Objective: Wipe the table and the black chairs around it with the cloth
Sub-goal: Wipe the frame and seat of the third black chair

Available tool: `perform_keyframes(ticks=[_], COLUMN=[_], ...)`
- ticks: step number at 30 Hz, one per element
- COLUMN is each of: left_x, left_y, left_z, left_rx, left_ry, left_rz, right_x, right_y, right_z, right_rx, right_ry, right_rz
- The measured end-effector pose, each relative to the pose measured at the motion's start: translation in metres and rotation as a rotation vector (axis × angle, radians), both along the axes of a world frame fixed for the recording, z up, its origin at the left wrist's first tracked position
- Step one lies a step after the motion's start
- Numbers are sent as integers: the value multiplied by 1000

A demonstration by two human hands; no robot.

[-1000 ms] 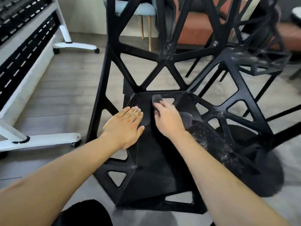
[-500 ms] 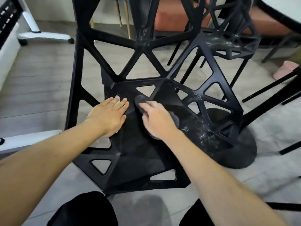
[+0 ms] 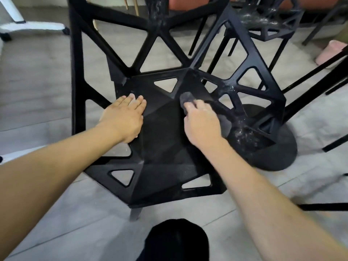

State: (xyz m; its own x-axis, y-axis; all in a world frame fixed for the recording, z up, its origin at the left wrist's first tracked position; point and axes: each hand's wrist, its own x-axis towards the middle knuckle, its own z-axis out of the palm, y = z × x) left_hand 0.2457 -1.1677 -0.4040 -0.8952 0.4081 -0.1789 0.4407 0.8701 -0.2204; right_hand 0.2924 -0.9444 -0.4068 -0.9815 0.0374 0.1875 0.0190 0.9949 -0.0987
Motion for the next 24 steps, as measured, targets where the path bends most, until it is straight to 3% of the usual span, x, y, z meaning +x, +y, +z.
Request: perform_keyframes(ticks=[5, 8, 12, 15, 19, 24], left_x=[-1, -2, -5, -11, -20, -18], left_y=[4, 3, 1, 2, -4, -3], left_z=[3, 1, -1, 4, 16, 28], left_rx=[-31, -21, -48, -118, -194, -313], left_ry=[-26, -17, -39, -79, -105, -62], left_rz=[13, 12, 1, -13, -93, -167], right_x=[59, 62, 43, 39, 51, 80], right_y=[-92, -60, 70, 103, 50, -87], right_z=[8, 9, 11, 8, 8, 14], right_rx=[-153, -124, -1, -47, -61, -134], right_ry=[-9, 41, 77, 128, 76, -14], right_rz=[179, 236, -157, -246, -139, 186])
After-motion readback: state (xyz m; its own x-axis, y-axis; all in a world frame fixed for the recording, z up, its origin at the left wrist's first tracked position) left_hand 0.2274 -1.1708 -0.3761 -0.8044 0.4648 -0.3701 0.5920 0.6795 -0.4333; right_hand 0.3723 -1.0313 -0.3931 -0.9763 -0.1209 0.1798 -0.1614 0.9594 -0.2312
